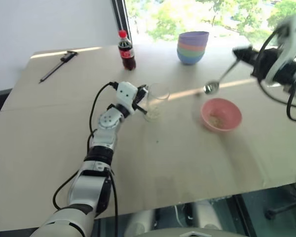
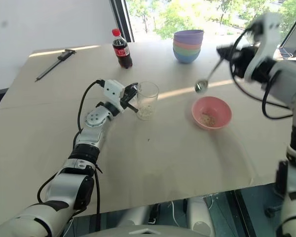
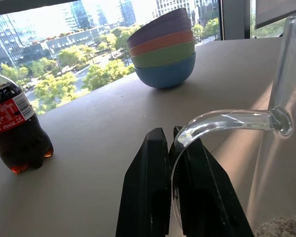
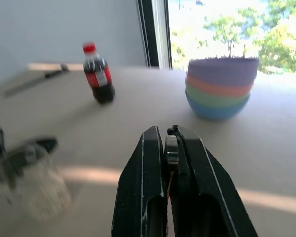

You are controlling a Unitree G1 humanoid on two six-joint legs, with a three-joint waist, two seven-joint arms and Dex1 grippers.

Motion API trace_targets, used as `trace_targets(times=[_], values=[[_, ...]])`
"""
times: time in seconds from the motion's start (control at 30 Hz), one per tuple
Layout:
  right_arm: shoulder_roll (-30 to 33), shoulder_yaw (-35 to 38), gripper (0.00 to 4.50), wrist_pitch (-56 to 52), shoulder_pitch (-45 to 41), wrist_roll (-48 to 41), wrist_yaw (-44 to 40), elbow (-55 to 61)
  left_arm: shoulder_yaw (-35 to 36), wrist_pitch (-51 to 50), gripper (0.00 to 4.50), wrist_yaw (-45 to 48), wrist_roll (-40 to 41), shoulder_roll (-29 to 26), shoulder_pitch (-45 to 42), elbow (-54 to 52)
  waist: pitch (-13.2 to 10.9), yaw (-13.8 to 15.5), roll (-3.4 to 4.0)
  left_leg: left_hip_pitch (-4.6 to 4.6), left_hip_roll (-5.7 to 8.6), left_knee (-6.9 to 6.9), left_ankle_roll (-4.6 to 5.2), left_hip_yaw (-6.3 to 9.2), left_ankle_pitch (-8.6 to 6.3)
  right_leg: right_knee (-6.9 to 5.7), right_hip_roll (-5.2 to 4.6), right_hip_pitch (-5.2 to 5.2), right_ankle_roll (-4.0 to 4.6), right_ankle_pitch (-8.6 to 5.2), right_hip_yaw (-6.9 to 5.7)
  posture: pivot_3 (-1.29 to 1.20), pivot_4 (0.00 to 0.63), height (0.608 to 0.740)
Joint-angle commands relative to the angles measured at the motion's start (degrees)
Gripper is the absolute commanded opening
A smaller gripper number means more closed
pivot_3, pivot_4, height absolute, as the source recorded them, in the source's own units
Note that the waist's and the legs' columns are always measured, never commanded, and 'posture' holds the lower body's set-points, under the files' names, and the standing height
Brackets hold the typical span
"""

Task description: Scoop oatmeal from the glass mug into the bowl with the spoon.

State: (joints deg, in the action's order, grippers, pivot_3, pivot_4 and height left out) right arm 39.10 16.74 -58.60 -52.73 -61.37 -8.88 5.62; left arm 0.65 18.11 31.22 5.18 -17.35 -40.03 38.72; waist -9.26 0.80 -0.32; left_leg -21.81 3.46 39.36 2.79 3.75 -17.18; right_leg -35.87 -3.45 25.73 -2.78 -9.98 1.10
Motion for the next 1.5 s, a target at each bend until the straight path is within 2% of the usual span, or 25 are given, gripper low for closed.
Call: trace_targets(times=[0.03,0.17,0.3,0.4,0.57,0.73,0.93,0.97,1.03,1.2,1.5], values=[[-6.40,4.31,0.00,-2.79,-4.45,-9.14,7.32,-0.94,-0.32,-1.38,0.10,0.39,-0.40,-0.05,1.82,-1.18,0.02,-0.04,-0.02,-0.02,0.00,-0.01,0.00,0.03,0.00,0.02,-0.01,0.00,0.00,0.00,0.01,0.00,0.150,0.740],[-12.49,3.31,0.00,-3.08,-6.06,-11.23,11.28,-2.15,-0.16,-1.55,0.10,-0.22,-0.29,0.30,2.93,-3.02,0.02,0.01,-0.02,-0.08,0.05,0.00,0.02,0.03,0.00,0.02,-0.09,0.01,0.00,0.00,0.05,0.00,0.150,0.740],[-17.59,-0.04,0.00,-0.89,-5.64,-7.07,10.10,-4.36,-0.24,-1.20,0.10,-1.60,-0.64,1.22,4.87,-6.31,0.02,-0.19,0.01,-0.07,0.07,0.00,0.02,-0.02,0.00,-0.02,-0.06,0.07,0.00,0.00,-0.04,0.00,0.150,0.740],[-20.49,-0.65,0.00,-1.55,-6.46,-8.18,9.49,-4.83,0.25,-2.37,0.10,-3.01,-0.73,1.11,6.21,-8.37,0.02,-0.05,0.01,-0.09,0.07,0.00,0.01,0.00,0.00,-0.03,-0.06,0.08,0.00,0.00,-0.08,0.00,0.150,0.740],[-21.81,-3.35,0.00,-3.09,-5.70,-6.46,7.26,-4.86,0.70,-3.49,0.10,-4.24,-0.61,0.66,8.13,-10.92,0.03,-0.17,0.02,-0.08,0.10,0.00,0.02,0.01,0.00,-0.02,-0.05,0.08,0.00,0.00,-0.11,0.00,0.150,0.740],[-21.16,-7.49,0.00,-1.56,-5.04,0.61,3.85,-6.28,0.98,-4.88,0.10,-5.61,-0.34,0.82,9.64,-13.50,0.04,-0.39,0.03,-0.05,0.10,0.00,0.01,0.00,0.00,-0.05,-0.03,0.08,0.00,0.00,-0.11,0.00,0.150,0.740],[-23.86,-8.45,0.00,-0.13,-5.84,4.21,1.13,-7.72,1.15,-7.17,0.10,-7.87,-0.21,1.61,11.81,-16.73,0.04,-1.18,0.04,-0.06,0.10,-0.01,0.01,0.00,0.00,-0.04,-0.01,0.08,0.00,0.00,-0.10,0.00,0.150,0.740],[-24.42,-8.31,0.57,0.07,-6.04,4.71,0.93,-8.12,1.16,-7.48,0.00,-8.21,-0.28,1.66,12.09,-17.15,0.04,-1.24,0.04,-0.05,0.10,-0.01,0.01,0.00,0.00,-0.04,-0.02,0.08,0.00,0.00,-0.10,0.00,0.150,0.740],[-25.05,-8.25,1.00,1.27,-6.64,6.61,0.59,-9.10,1.17,-8.05,0.00,-8.74,-0.38,1.76,12.61,-17.88,0.04,-1.38,0.04,-0.05,0.10,-0.01,0.01,0.01,0.01,-0.05,-0.02,0.08,-0.01,0.00,-0.11,0.00,0.150,0.740],[-25.04,-6.14,3.17,4.57,-9.27,9.91,-0.12,-12.09,1.40,-9.25,0.00,-10.06,-0.71,1.38,13.84,-19.61,0.04,-1.51,0.05,-0.03,0.12,0.00,0.00,0.03,0.01,-0.07,-0.02,0.08,0.00,0.00,-0.12,0.00,0.150,0.740],[-23.55,-3.81,3.17,9.14,-11.87,14.64,-2.01,-16.31,1.68,-10.42,0.00,-11.22,-0.31,1.52,15.11,-20.79,0.05,-1.59,0.06,-0.02,0.12,-0.02,0.00,0.01,0.01,-0.06,-0.01,0.08,0.00,0.00,-0.10,0.00,0.150,0.740]])
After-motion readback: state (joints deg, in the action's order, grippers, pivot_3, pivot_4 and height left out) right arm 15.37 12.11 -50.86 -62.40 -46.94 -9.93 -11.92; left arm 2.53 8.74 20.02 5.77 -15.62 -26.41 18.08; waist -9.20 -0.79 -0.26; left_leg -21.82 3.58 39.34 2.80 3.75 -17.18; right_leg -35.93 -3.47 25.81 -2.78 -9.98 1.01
